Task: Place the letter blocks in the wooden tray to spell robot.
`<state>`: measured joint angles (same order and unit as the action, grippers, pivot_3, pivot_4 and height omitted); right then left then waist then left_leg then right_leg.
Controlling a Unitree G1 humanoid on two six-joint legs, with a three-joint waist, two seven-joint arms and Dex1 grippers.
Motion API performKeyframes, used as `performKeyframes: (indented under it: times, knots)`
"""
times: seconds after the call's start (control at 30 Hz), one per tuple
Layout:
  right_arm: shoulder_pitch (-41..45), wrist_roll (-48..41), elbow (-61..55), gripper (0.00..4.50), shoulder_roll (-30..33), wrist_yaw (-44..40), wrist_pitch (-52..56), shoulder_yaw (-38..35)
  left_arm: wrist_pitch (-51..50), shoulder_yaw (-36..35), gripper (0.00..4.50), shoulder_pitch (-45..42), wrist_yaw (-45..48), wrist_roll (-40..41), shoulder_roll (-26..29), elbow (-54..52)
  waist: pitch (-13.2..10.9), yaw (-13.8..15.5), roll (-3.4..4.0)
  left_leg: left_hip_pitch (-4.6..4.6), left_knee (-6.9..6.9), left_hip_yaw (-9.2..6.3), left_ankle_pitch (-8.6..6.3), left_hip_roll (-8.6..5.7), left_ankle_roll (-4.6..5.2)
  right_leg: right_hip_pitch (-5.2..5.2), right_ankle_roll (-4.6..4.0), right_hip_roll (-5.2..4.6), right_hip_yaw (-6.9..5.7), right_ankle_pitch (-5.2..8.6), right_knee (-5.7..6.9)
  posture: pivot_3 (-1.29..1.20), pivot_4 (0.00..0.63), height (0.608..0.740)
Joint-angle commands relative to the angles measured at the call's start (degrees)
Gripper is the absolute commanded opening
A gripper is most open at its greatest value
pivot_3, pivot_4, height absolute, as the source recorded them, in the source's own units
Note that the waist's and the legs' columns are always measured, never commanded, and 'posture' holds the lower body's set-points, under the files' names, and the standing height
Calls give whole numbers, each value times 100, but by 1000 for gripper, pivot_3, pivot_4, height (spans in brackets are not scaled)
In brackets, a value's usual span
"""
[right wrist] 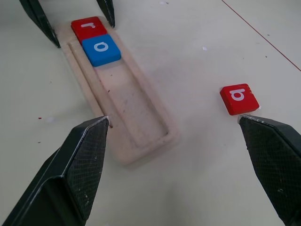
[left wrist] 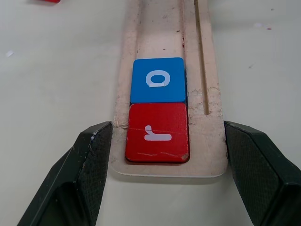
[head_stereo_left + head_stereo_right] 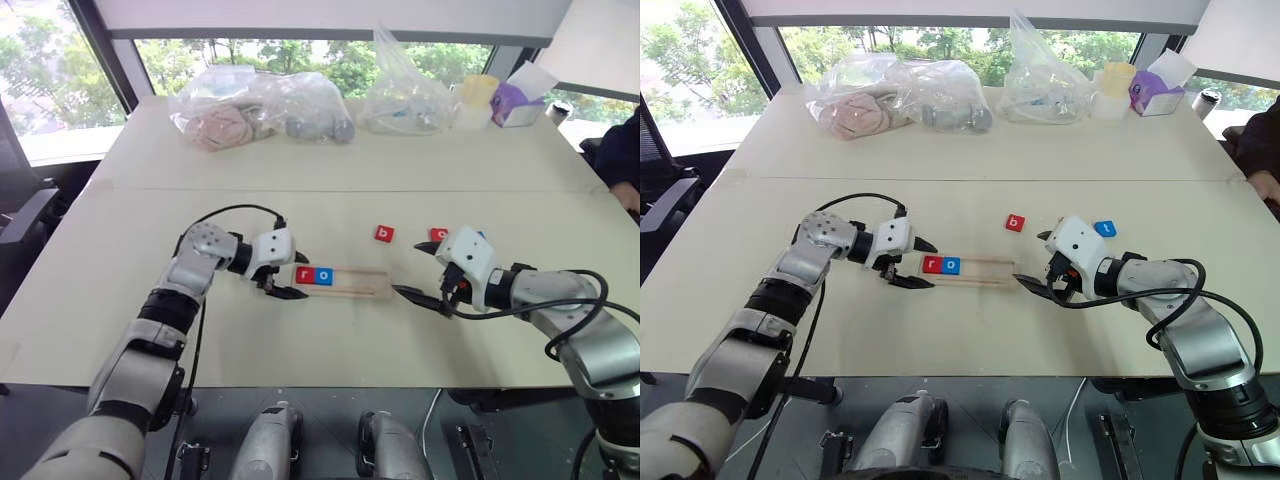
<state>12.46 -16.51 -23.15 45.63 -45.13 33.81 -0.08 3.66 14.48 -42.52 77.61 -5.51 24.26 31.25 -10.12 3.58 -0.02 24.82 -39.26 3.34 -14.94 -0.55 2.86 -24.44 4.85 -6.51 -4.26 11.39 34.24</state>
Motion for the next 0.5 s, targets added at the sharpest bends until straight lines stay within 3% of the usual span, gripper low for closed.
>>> performKeyframes:
  times: [0.03, 0.5]
  knots:
    - [105, 39, -7, 4500, -53, 11, -126, 19, -293, 326, 3107, 258, -83, -49, -118, -321, 0, 1, 0, 0, 0, 0, 0, 0, 0, 0, 0, 0, 0, 0, 0, 0, 150, 725]
    - [148, 83, 80, 4500, -155, 24, -198, 104, -900, 506, 3107, 582, -546, -54, -118, -1150, 0, 4, 0, 0, 0, -1, 0, 0, 0, 0, 0, 1, 0, 0, 0, 0, 150, 725]
